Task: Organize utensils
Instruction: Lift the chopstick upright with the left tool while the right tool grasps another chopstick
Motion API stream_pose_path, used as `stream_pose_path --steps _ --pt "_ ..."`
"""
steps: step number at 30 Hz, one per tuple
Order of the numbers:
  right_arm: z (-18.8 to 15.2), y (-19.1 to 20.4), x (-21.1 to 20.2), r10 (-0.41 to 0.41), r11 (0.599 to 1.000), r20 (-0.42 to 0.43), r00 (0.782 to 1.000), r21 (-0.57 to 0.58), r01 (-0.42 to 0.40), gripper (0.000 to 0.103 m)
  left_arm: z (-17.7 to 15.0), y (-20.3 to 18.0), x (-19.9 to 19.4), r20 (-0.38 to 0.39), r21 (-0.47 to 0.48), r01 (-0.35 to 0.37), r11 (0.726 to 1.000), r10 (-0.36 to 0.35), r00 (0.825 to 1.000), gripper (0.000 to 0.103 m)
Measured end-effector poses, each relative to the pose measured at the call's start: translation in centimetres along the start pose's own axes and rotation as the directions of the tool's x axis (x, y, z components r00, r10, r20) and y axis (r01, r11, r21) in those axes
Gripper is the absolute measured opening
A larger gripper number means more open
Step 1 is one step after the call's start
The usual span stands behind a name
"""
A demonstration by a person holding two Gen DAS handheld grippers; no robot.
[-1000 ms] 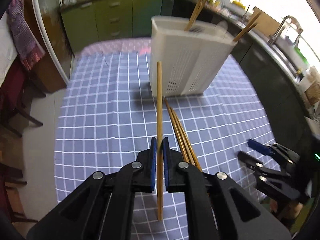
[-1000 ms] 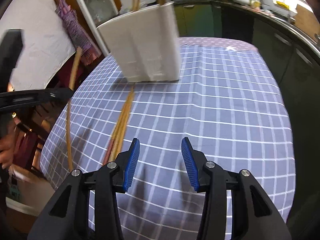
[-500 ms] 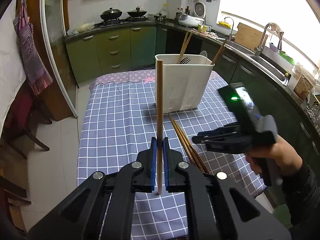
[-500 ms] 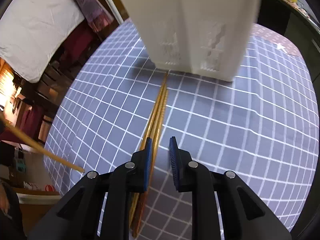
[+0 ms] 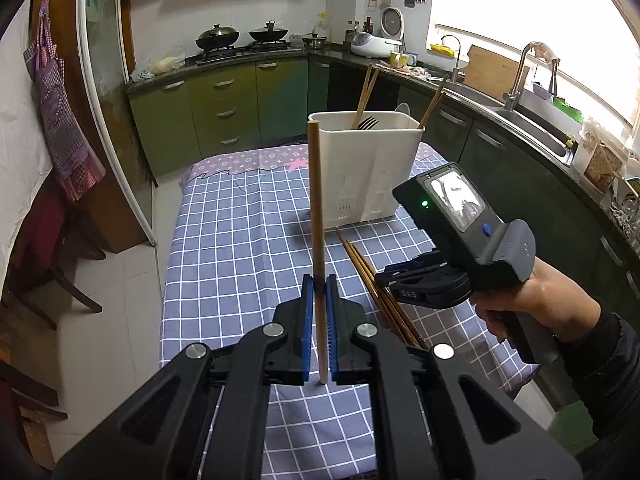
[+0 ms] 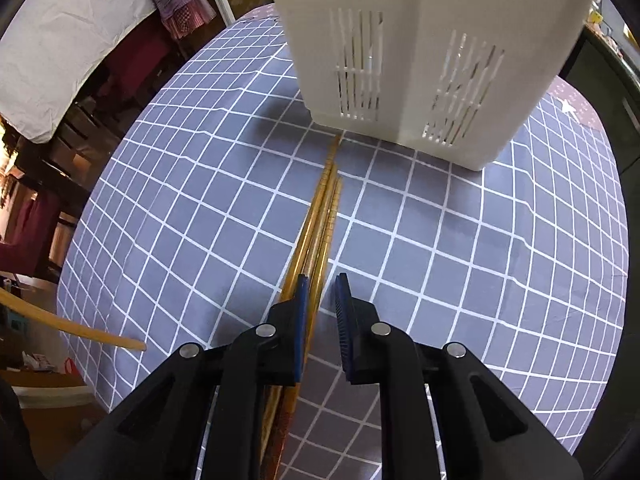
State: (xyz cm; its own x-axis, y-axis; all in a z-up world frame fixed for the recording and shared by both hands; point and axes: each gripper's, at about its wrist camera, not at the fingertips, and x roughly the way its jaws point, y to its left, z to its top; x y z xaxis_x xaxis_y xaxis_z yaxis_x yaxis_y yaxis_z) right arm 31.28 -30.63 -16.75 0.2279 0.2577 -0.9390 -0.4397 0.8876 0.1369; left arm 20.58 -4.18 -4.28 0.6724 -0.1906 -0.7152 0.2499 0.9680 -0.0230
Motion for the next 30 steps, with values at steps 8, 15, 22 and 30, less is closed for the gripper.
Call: stream_pose_path --steps 8,15,22,30 --pt "-0.3 -1.3 -0.7 -0.053 0.999 -0.002 0.999 0.013 0.053 0.015 -0.1 0.1 -0.1 -0.003 0.0 -0.001 1.0 0.001 1.0 0.006" --pt "0.5 -0.5 0.7 -0.062 0.998 -0.024 0.998 0.005 0.062 0.015 -0.1 0.0 -0.2 -0.005 0.006 -0.007 1.0 0.007 1.0 0.006" --pt "-0.2 -0.8 -1.4 -0.046 0.999 0.054 0.997 0.022 0.045 0.007 -0.2 0.0 -0.2 -0.004 0.005 -0.006 1.0 0.006 1.0 0.006" --pt "-4.1 -0.6 -11.2 -0.006 1.0 0.322 0.947 0.019 0.0 0.007 -0.3 0.1 -0.3 -0.008 0.007 -0.001 1.0 0.001 1.0 0.006"
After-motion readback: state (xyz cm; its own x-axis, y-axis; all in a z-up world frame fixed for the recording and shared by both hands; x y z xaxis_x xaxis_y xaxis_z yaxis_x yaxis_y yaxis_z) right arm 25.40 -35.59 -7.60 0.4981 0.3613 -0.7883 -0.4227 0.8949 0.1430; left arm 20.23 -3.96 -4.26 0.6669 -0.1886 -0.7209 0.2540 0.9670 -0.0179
